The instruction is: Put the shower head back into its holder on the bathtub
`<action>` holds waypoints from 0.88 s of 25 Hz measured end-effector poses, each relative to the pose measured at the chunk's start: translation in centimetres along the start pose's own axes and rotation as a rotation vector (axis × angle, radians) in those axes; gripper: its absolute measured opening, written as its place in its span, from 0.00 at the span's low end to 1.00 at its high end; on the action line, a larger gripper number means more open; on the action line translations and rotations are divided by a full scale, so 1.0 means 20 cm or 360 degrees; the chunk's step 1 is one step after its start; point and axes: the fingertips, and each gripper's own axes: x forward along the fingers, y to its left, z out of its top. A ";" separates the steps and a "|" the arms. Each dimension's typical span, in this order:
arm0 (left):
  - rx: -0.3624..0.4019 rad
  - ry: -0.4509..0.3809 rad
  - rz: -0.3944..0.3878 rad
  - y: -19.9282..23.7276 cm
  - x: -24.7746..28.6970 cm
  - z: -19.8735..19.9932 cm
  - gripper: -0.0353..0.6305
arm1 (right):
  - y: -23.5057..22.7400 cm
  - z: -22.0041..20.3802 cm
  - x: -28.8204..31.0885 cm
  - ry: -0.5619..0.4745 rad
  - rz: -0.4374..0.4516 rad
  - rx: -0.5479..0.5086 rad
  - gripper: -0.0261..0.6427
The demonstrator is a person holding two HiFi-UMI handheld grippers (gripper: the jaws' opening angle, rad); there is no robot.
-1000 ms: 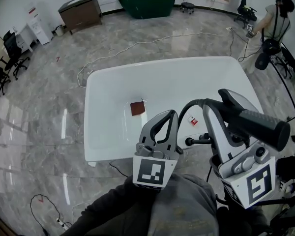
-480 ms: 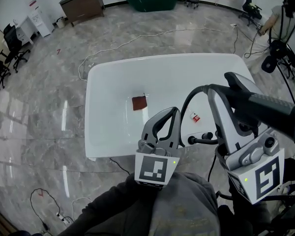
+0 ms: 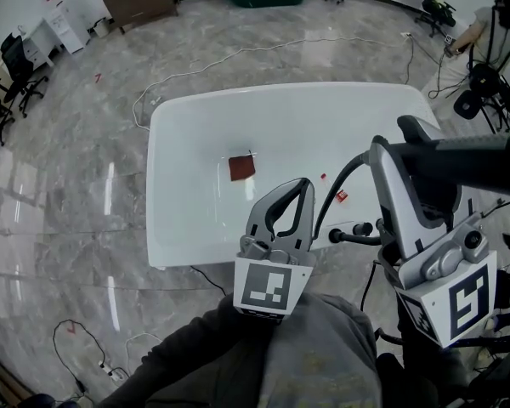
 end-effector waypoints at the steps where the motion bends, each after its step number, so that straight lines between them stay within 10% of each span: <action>1: 0.0001 0.0006 -0.0005 0.00 0.00 0.00 0.06 | 0.01 -0.04 -0.01 0.0030 -0.0004 0.0031 0.23; 22: 0.0001 0.0116 -0.0124 -0.19 -0.05 -0.12 0.06 | 0.19 -0.61 -0.34 0.0400 -0.0063 0.0312 0.23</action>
